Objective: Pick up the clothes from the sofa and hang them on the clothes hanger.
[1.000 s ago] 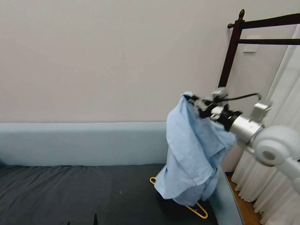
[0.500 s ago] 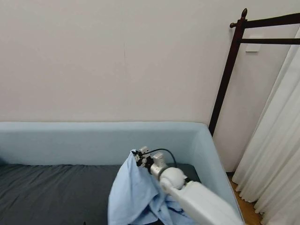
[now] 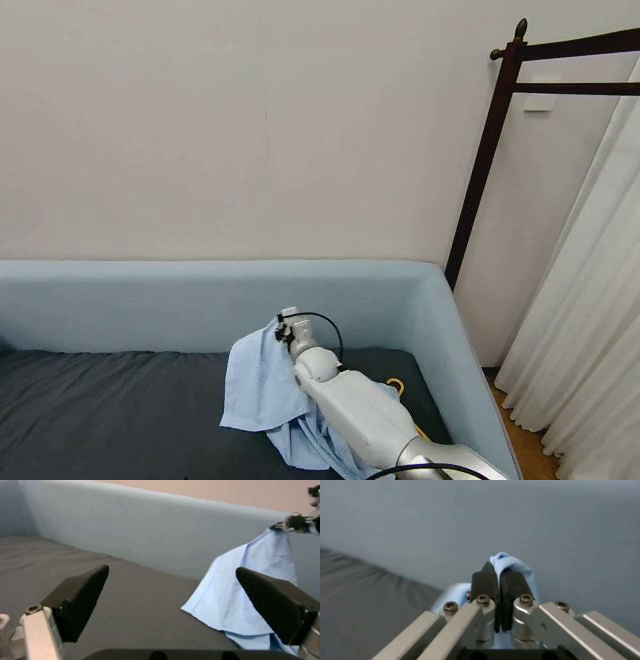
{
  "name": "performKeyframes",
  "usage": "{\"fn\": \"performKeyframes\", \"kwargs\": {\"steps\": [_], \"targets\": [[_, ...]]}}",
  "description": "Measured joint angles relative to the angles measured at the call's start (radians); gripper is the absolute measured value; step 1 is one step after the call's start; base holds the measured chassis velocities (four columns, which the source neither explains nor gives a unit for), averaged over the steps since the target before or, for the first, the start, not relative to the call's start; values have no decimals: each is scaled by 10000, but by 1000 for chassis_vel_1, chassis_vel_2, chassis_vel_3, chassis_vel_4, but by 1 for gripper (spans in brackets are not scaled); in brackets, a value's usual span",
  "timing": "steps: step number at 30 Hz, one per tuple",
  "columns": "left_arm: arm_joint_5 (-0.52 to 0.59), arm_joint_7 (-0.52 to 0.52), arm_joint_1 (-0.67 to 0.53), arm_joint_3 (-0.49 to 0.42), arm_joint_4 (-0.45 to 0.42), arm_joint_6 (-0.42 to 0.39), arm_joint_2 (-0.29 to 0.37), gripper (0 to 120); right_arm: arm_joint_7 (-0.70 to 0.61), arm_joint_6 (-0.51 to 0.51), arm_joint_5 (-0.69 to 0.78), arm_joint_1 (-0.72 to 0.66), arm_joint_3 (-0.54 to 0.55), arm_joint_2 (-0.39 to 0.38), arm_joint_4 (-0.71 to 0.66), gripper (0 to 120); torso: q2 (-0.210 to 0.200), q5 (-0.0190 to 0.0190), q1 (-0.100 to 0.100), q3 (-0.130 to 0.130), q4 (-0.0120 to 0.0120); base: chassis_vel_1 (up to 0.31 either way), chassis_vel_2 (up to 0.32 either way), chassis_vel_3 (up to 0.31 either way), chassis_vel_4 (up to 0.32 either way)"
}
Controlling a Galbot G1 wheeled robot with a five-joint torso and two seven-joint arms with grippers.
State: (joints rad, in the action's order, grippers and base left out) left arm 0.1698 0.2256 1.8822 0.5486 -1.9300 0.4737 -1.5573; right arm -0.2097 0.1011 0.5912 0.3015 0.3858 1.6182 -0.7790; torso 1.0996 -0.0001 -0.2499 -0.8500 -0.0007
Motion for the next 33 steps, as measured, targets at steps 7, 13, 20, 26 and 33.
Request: {"fn": "performKeyframes", "kwargs": {"steps": [7, 13, 20, 26, 33], "targets": [[-209, 3, 13, -133, 10, 5, -247, 100, 921, -173, -627, 774, 1455, -888, -2066, 32, 1, 2, 1, 1, 6, 0, 0, 0, 0], [-301, 9, 52, -192, -41, 5, -292, 100, 998, 37, -658, 965, 1635, -1790, -3062, 54, 1, 3, 1, 1, 6, 0, 0, 0, 0], [-313, 12, 104, -179, -170, 4, -276, 100, 937, 522, -1048, 1239, 1578, -2649, -3535, 76, 2, 4, 1, 2, 7, 0, 0, 0, 0], [-296, 18, 68, -189, -160, 11, -255, 100, 1110, -128, -3281, 1652, 1582, -3728, -3852, 97, 1, 4, 1, 1, 6, 0, 0, 0, 0], [-365, 19, 79, -307, -52, 49, -298, 100, 1903, -3236, -8710, 2329, 399, -5245, -3461, 100, 1, 6, 1, 1, 4, 0, 0, 0, 0]]}}
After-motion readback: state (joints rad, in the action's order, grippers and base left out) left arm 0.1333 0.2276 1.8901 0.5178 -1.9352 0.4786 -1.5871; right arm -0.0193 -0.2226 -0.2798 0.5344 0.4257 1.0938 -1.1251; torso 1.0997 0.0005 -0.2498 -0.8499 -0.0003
